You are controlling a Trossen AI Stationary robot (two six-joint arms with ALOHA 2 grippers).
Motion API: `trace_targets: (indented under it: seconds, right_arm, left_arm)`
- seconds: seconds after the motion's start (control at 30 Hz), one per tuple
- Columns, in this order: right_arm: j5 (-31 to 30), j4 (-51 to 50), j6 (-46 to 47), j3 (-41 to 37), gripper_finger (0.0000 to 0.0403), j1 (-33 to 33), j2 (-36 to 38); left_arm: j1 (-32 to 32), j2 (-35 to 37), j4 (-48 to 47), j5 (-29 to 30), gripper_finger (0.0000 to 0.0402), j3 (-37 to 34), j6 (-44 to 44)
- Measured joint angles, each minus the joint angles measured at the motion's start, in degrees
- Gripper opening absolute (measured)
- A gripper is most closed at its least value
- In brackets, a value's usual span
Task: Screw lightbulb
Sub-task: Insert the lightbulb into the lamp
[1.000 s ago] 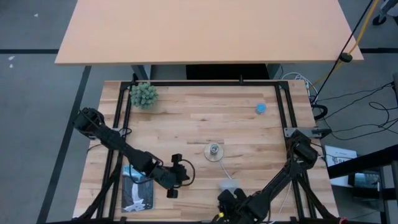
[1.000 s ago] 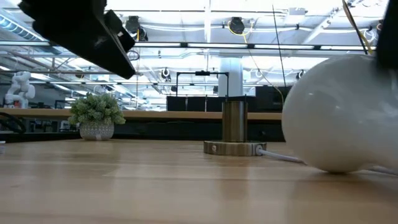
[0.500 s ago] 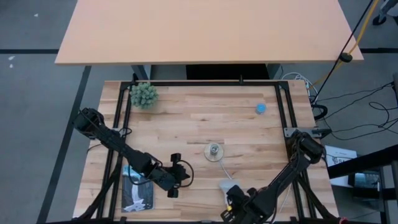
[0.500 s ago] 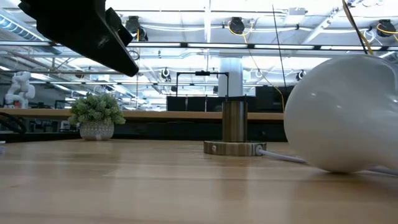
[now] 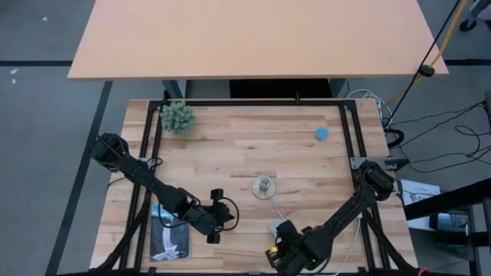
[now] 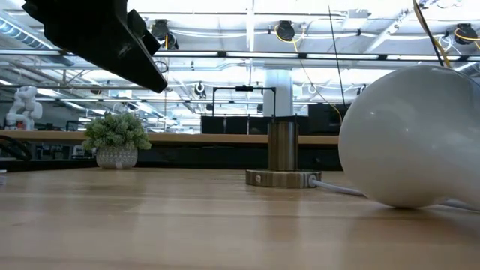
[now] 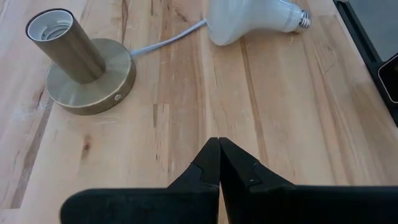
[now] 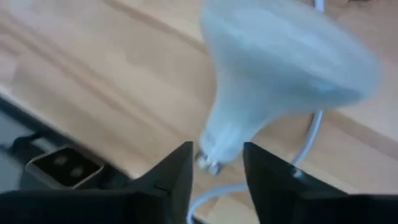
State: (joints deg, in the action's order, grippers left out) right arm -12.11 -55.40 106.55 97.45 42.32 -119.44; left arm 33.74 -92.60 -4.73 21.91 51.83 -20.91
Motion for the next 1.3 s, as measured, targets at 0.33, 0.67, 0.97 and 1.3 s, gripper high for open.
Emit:
trace_targets:
  seconds: [0.33, 0.67, 0.97, 1.3]
  right_arm:
    - [0.3, -0.4, 0.4, 0.0, 0.0216, -3.4, -4.1]
    - [-1.7, -4.6, 0.2, 0.0, 0.0229, -8.4, -4.5]
    - [-3.2, -6.8, -7.5, 0.0, 0.0222, -11.9, -5.2]
    - [-4.5, -6.5, -20.4, 0.2, 0.0148, -13.4, -9.0]
  left_arm:
    - [0.0, 0.0, 0.1, 0.0, 0.0002, 0.0, 0.1]
    - [0.0, 0.0, 0.1, 0.0, 0.0002, 0.0, 0.1]
    - [0.0, 0.0, 0.1, 0.0, 0.0002, 0.0, 0.1]
    - [0.1, 0.0, 0.1, -0.1, 0.0002, 0.0, 0.2]
